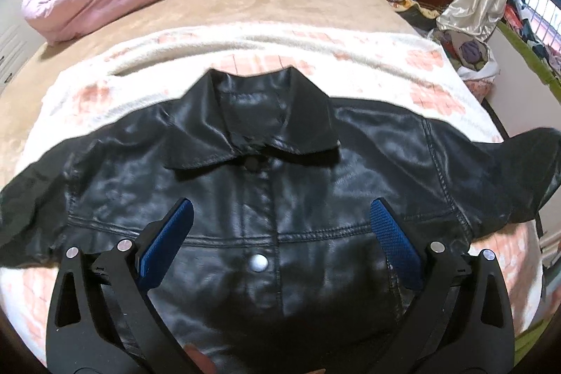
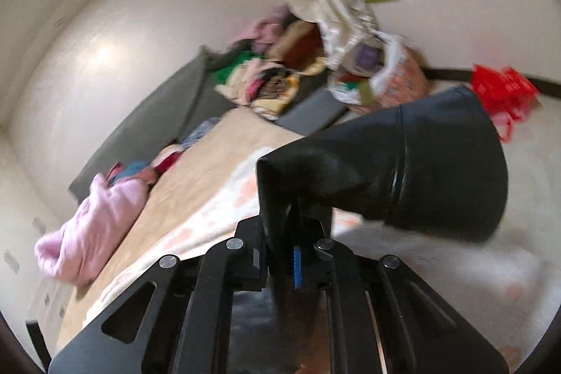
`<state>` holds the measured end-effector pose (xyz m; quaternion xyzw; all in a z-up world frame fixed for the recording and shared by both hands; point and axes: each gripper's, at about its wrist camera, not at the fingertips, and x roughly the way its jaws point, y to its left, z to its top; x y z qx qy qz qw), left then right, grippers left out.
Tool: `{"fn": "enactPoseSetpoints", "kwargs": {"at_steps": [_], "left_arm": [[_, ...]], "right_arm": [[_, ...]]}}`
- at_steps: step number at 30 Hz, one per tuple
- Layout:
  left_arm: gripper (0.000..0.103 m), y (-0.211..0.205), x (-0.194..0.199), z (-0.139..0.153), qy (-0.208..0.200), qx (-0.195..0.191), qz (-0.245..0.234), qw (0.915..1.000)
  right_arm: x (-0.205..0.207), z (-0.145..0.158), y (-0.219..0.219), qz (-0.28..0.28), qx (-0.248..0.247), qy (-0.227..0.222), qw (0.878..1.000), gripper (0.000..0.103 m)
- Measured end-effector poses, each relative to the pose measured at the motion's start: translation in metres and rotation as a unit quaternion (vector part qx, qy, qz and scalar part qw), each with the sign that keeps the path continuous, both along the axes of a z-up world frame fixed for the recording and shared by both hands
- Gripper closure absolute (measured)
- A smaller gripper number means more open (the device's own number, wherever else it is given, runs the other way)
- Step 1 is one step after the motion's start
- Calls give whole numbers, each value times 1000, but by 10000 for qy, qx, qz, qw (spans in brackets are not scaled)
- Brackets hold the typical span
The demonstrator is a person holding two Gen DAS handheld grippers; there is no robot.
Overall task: Fold large clothes
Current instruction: 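Carry the held sleeve across the jacket body with the right tool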
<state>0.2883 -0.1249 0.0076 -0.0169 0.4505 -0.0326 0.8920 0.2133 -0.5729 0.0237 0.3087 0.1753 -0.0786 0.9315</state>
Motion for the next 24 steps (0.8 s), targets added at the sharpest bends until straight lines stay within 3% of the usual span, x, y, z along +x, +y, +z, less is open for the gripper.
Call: {"fn": "enactPoseSetpoints", "kwargs": {"at_steps": [4, 8, 13, 18, 24], "left_arm": [[9, 16, 1, 14, -66, -3, 117, 9999], [9, 32, 0, 24, -175, -1, 232, 9996], [9, 67, -2, 36, -163, -532, 215, 9982], [9, 106, -10, 46, -351, -969, 214, 9944], [9, 141, -18, 45, -310, -1681, -24, 9853]], "right_arm": [[7, 30, 41, 531, -378, -193, 9977, 94], [6, 59, 98, 1219, -842, -446, 9880, 95], [3, 77, 165, 2001, -1201, -649, 9702, 95], [0, 83, 227, 2729, -1538, -819, 9461, 95], [6, 58, 297, 3539, -1911, -396, 9147, 95]]}}
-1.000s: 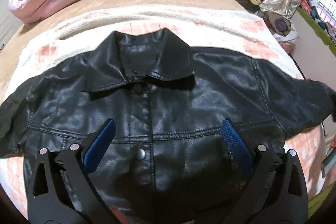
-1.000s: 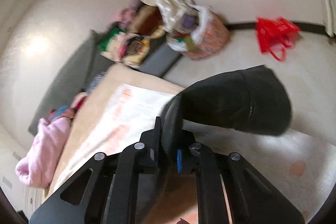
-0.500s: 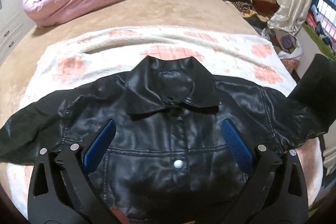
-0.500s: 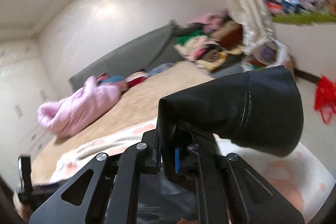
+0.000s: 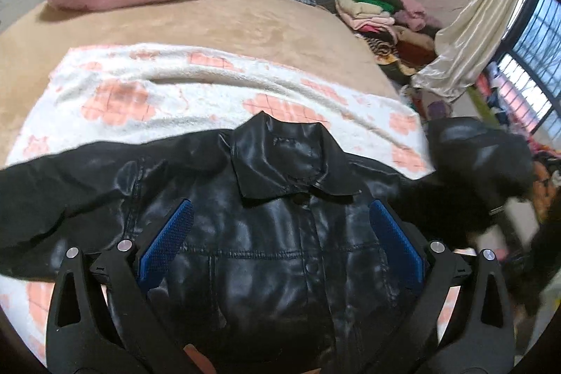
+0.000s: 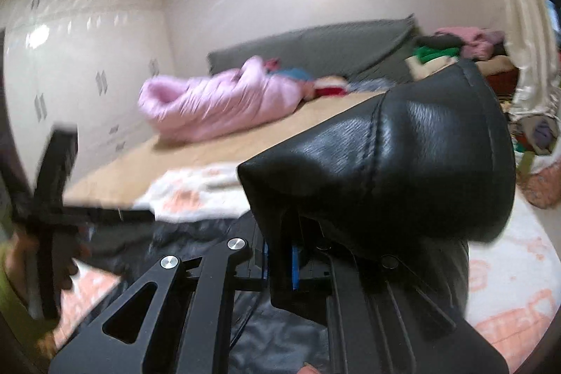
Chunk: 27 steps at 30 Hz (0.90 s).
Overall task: Fold large clothes
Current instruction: 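Carry the held sleeve across the jacket body with the right tool, then lay the sleeve on the jacket body and open the right tool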
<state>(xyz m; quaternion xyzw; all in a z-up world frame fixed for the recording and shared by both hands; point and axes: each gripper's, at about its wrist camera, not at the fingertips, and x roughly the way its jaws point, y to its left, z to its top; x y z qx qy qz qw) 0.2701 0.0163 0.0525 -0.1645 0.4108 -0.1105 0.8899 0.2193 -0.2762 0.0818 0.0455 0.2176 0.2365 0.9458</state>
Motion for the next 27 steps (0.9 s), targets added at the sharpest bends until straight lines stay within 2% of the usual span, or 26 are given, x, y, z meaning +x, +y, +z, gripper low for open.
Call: {"fn": "enactPoseSetpoints", "kwargs": {"at_steps": [4, 8, 14, 18, 20, 21, 22, 23, 24, 27], "left_arm": [[9, 16, -7, -10, 34, -627, -125, 9980], [9, 20, -9, -28, 97, -767, -166, 9969], [9, 26, -10, -55, 236, -1518, -358, 9875], [9, 29, -11, -65, 298, -1716, -354, 9841], [9, 30, -11, -69, 346, -1752, -333, 9834], [9, 30, -11, -72, 397, -1791, -345, 9824], [9, 30, -10, -74, 434, -1816, -355, 9818], [9, 30, -9, -79, 517, -1842, -354, 9809], [9, 30, -8, -82, 594, -1857, -337, 9802], [9, 30, -2, -97, 878, -1947, -265, 9766]], "right_arm": [[2, -34, 36, 211, -592, 362, 9974, 95], [1, -76, 54, 286, -1315, 656, 9887, 95], [-5, -103, 66, 342, -1764, 858, 9800, 87], [-5, -121, 81, 378, -2006, 1018, 9736, 79], [-10, -131, 89, 426, -2258, 1096, 9670, 78], [-14, -133, 91, 475, -2349, 1069, 9650, 69], [-17, -135, 94, 564, -2369, 1076, 9639, 47], [-22, -134, 95, 691, -2355, 1136, 9627, 32], [-26, -132, 95, 858, -2339, 1223, 9607, 8], [-47, -115, 90, 1177, -2455, 1037, 9566, 7]]}}
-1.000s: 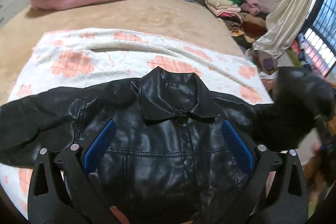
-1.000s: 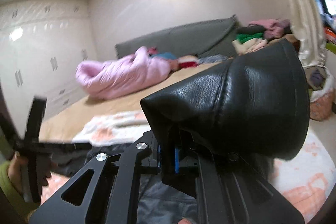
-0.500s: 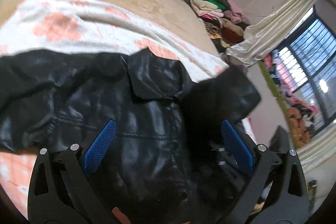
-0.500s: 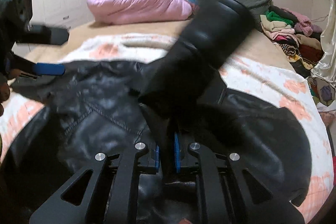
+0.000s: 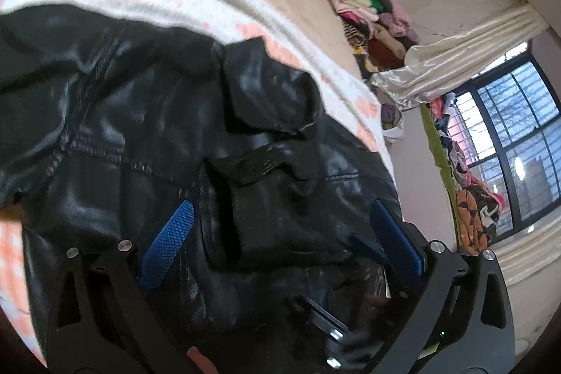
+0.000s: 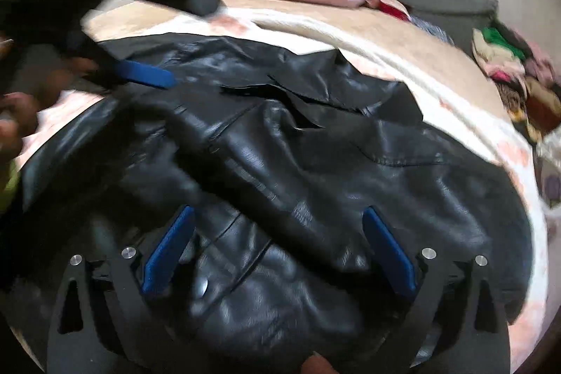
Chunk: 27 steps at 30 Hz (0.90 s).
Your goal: Fold large clothes
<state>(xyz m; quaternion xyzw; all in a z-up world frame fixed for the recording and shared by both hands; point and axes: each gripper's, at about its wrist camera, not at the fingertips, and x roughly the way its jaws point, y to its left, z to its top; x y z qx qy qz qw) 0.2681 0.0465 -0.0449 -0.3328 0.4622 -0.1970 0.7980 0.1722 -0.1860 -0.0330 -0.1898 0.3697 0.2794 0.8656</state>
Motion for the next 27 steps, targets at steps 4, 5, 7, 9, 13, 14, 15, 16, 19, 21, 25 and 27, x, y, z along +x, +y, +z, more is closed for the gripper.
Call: {"fn": "enactPoseSetpoints", "kwargs": {"at_steps": [4, 5, 7, 9, 13, 14, 15, 16, 19, 21, 25, 27], "left_arm": [[9, -11, 5, -20, 333, -206, -45, 9992], [10, -17, 7, -21, 326, -65, -16, 9994], [20, -25, 9, -20, 274, 78, 14, 9996], [46, -31, 13, -19, 234, 201, 5, 9995], [84, -50, 17, -17, 205, 606, -95, 9979], [96, -53, 17, -17, 191, 641, -145, 9977], [99, -58, 16, -15, 152, 605, -205, 9978], [100, -62, 13, -10, 65, 590, -239, 9980], [103, -77, 7, 17, -329, 753, -375, 9959], [103, -89, 4, 45, -696, 806, -486, 9931], [103, -107, -7, 113, -1505, 950, -673, 9817], [103, -111, -11, 146, -1901, 967, -694, 9745]], "right_arm": [[-4, 28, -28, -253, 257, -267, 9990, 7], [0, 38, -40, -441, 472, -292, 9975, 8], [9, 52, -66, -762, 837, -333, 9930, 9], [15, 59, -84, -1014, 1003, -381, 9890, 14], [30, 64, -126, -1652, 1273, -319, 9775, 30], [33, 64, -132, -1748, 1307, -306, 9754, 32], [36, 63, -140, -1873, 1327, -302, 9728, 36], [38, 64, -147, -1988, 1348, -314, 9702, 39], [42, 68, -175, -2371, 1518, -336, 9590, 45], [42, 70, -190, -2575, 1629, -353, 9518, 48], [40, 74, -214, -2899, 1792, -449, 9391, 53], [38, 76, -225, -3017, 1922, -469, 9326, 54]]}}
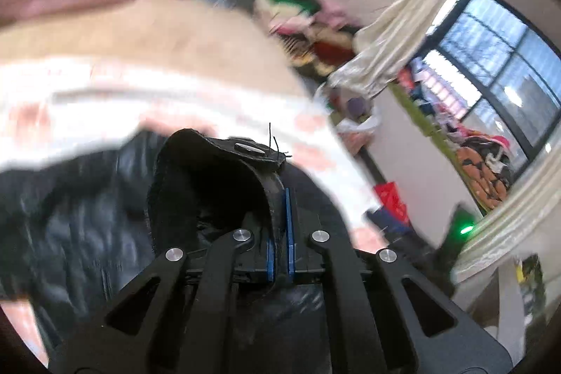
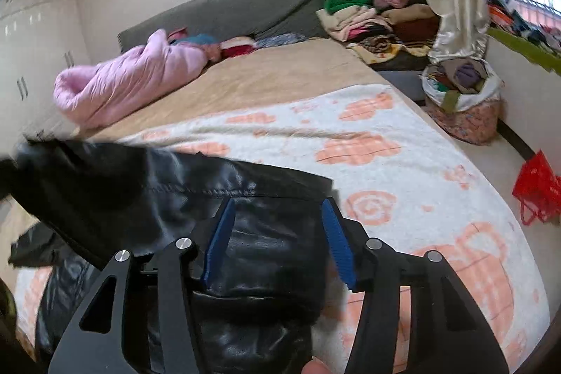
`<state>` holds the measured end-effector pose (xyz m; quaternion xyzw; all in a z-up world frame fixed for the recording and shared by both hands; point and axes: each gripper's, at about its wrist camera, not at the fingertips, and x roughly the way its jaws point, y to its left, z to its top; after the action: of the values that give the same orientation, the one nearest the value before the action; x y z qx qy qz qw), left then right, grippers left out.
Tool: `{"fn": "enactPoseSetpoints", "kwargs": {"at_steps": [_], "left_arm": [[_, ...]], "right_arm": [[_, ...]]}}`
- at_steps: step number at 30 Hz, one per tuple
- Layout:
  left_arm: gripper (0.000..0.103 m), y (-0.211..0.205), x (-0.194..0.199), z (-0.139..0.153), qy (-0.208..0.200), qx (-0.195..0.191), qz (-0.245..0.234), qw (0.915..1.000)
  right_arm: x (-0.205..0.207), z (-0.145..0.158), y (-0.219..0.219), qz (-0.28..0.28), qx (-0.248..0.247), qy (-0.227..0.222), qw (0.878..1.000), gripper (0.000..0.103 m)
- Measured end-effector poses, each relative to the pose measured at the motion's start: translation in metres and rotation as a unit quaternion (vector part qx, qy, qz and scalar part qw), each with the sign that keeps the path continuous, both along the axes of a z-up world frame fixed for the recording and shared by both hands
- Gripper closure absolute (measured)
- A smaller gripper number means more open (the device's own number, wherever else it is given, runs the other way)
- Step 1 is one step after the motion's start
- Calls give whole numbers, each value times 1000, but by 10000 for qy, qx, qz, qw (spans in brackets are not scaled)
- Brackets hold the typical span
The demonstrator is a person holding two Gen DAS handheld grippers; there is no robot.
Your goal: Fold large clothes
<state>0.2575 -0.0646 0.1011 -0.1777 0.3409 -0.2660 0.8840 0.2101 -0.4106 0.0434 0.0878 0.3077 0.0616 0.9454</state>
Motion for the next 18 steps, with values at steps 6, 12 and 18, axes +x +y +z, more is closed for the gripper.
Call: {"fn": "enactPoseSetpoints", "kwargs": {"at_steps": [6, 12, 18], "left_arm": [[103, 19, -5, 47, -571, 198, 95, 9981], [103, 79, -12, 11, -321, 183, 540, 9979], [103, 112, -20, -56, 230, 418, 716, 9963]], "right_arm": [[-5, 6, -1, -71, 63, -231, 9997, 55], [0, 0, 1, -80, 78, -66, 9999, 58], [10, -15, 26, 116, -190, 240, 9995, 60]]}}
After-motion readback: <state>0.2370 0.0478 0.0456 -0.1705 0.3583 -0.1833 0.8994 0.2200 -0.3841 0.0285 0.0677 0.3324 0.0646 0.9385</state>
